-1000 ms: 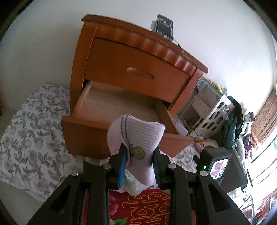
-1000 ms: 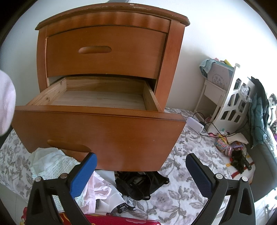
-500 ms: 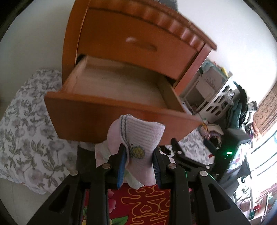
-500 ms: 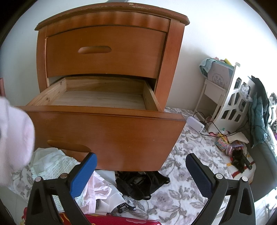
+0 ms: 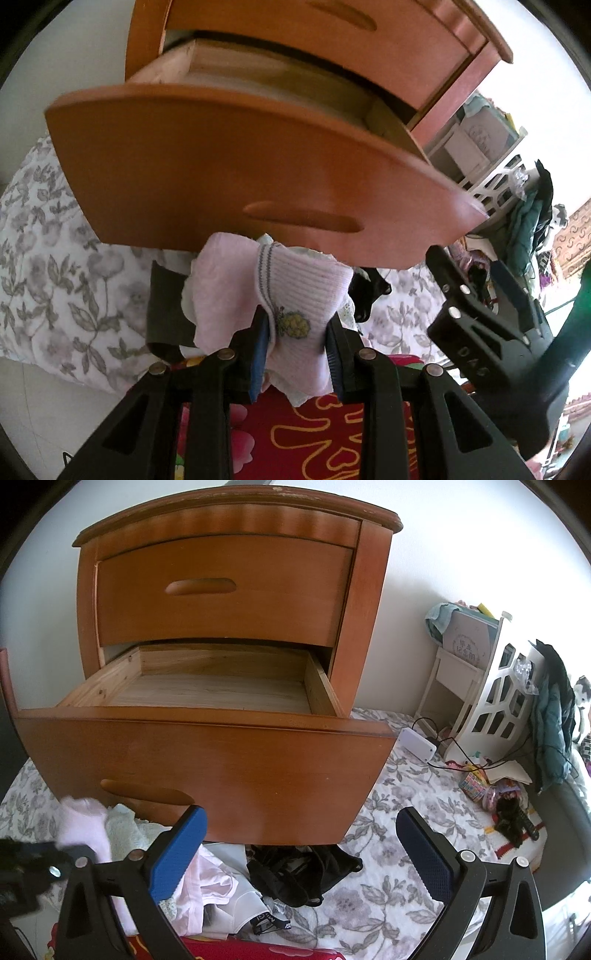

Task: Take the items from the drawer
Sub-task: 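Carry the pink socks down onto the clothes pile on the bed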

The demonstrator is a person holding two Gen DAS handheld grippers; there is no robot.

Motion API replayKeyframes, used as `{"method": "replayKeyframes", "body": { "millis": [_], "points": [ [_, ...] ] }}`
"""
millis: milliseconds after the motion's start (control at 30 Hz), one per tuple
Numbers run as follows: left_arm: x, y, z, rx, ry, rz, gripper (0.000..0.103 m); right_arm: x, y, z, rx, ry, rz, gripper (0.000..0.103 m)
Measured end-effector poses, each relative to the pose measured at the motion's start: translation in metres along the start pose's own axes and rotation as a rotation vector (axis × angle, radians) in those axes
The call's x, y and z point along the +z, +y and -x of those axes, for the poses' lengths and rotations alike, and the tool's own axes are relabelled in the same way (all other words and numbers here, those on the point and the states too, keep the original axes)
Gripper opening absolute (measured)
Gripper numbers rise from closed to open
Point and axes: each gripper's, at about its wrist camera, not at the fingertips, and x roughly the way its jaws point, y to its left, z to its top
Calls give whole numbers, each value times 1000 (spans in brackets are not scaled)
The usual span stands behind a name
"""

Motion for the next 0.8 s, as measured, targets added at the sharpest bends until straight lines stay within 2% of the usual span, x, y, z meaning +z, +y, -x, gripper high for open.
{"method": "replayKeyframes", "body": {
  "millis": [800],
  "points": [
    [-1, -5, -34, 12, 53, -31, 33, 1, 0, 0, -3, 2, 3, 103]
  ]
}}
